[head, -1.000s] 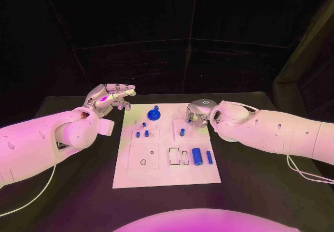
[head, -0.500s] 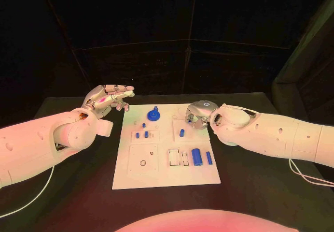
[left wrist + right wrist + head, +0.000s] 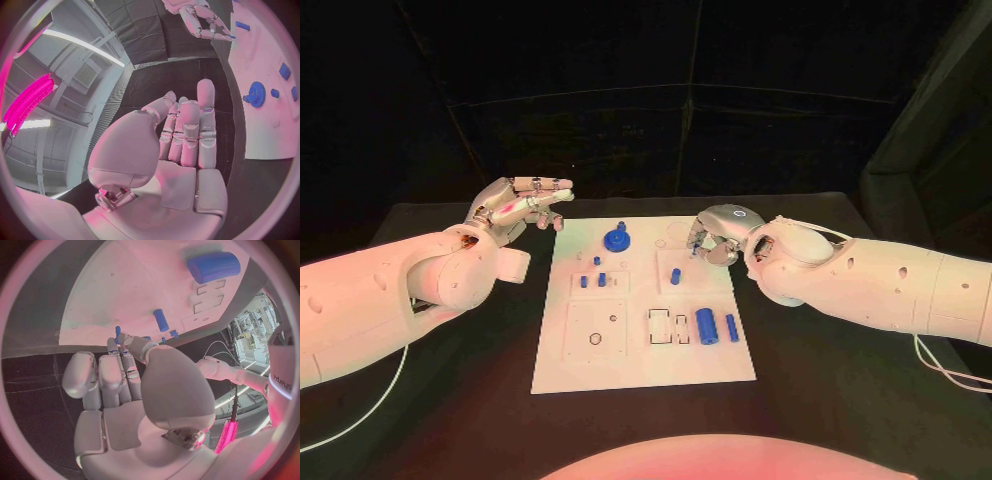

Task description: Assemble the parts on the task board

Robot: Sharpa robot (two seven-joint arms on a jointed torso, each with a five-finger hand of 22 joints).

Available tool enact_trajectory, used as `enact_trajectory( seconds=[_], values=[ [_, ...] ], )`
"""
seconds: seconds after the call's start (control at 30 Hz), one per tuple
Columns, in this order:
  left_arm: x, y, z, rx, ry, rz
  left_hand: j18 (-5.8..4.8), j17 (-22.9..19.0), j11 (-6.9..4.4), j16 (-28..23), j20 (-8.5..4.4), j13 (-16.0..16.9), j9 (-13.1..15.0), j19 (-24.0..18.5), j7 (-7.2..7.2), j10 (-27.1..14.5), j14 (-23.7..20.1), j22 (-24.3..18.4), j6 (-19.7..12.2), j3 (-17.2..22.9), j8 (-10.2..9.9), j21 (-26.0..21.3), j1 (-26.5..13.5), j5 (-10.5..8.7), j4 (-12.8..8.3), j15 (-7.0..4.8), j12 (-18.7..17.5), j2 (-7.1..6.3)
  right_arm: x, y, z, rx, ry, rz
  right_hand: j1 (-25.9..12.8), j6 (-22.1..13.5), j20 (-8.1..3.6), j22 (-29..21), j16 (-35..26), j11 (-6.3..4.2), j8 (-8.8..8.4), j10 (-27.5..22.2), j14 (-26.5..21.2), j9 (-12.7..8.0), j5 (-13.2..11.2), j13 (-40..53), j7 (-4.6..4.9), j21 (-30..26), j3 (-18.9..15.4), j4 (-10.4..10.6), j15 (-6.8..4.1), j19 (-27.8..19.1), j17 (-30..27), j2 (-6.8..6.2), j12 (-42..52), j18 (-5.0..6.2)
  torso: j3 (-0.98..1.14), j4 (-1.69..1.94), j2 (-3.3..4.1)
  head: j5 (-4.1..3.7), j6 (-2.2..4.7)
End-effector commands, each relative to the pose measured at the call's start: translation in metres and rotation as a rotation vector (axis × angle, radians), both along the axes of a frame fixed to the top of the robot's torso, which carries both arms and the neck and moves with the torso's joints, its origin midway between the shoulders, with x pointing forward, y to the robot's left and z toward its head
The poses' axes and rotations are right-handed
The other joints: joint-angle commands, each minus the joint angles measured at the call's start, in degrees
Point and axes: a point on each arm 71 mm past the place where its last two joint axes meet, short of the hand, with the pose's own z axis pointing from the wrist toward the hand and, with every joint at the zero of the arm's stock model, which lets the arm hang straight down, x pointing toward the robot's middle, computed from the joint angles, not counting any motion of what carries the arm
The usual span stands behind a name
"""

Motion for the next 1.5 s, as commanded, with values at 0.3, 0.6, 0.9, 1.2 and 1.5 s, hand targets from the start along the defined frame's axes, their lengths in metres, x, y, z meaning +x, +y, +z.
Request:
enact_trajectory(
  seconds=[0.3,0.6,0.9,1.2,1.5],
  values=[
    [0.000,0.001,0.002,-0.003,-0.004,0.007,0.73,-0.1,-0.09,-0.1,-0.14,0.0,0.1,-0.2,-0.15,0.2,-0.3,-0.1,0.3,0.0,0.4,-0.3,0.6,0.16,-0.3,0.04,0.3,-0.08,-0.019,0.023,0.033,0.229,-0.033,0.074,0.3,-0.2,0.14,0.3,0.5,-0.98,-0.42,1.4,1.4,-0.1,0.5,0.2,0.29,0.5,0.7,-0.2,0.01,-0.1,0.0,-0.38,-0.1,-0.79,-0.09,0.12,0.10,1.19,-0.13],
    [0.000,-0.003,0.002,-0.006,-0.004,-0.002,0.73,-0.2,-0.08,-0.1,-0.14,0.0,0.1,-0.2,-0.14,0.2,-0.4,-0.1,0.3,0.0,0.4,-0.3,0.6,0.15,-0.4,0.03,0.4,-0.11,-0.029,0.056,0.038,0.255,-0.006,0.166,0.2,-0.2,0.15,0.3,0.5,-0.94,-0.45,1.4,1.4,-0.1,0.4,0.2,0.33,0.5,0.7,-0.2,0.03,-0.1,0.0,-0.44,-0.1,-0.79,-0.07,0.12,0.09,2.54,-0.38],
    [0.000,-0.011,0.002,-0.012,-0.001,-0.021,0.73,0.1,-0.07,0.0,-0.15,0.0,0.1,-0.2,-0.12,0.2,-0.3,-0.1,0.2,-0.1,0.4,-0.3,0.6,0.15,-0.4,0.03,0.4,-0.16,-0.036,0.102,0.028,0.174,-0.008,0.297,0.1,-0.3,0.18,0.4,0.5,-0.89,-0.53,1.3,1.4,-0.2,0.4,0.2,0.38,0.6,0.7,-0.2,0.06,-0.1,0.0,-0.46,-0.2,-0.82,0.02,0.02,0.15,6.07,-1.30],
    [0.001,-0.011,0.002,-0.012,-0.001,-0.022,0.72,0.1,-0.04,0.0,-0.16,0.0,0.1,-0.1,-0.09,0.1,-0.2,-0.1,0.1,-0.2,0.5,-0.3,0.4,0.15,-0.3,0.04,0.5,-0.23,-0.050,0.130,0.000,0.093,0.037,0.353,0.1,-0.2,0.21,0.5,0.5,-0.90,-0.54,1.3,1.3,-0.2,0.2,0.2,0.36,0.7,0.8,-0.3,0.08,-0.1,-0.1,-0.51,-0.3,-0.82,0.05,-0.02,0.14,8.06,-2.26],
    [0.001,-0.015,0.002,-0.016,0.001,-0.034,0.72,-0.4,-0.02,-0.2,-0.16,0.0,0.1,0.0,-0.08,0.1,-0.4,-0.1,0.1,-0.2,0.5,-0.2,0.4,0.15,-0.3,0.05,0.5,-0.26,-0.059,0.144,-0.015,0.070,0.075,0.378,0.0,-0.2,0.25,0.5,0.6,-0.90,-0.56,1.4,1.3,-0.2,-0.4,0.3,0.37,0.7,0.7,-0.4,0.10,-0.2,-0.2,-0.60,-0.3,-0.81,-0.07,0.29,0.09,8.35,-2.52]
  ],
)
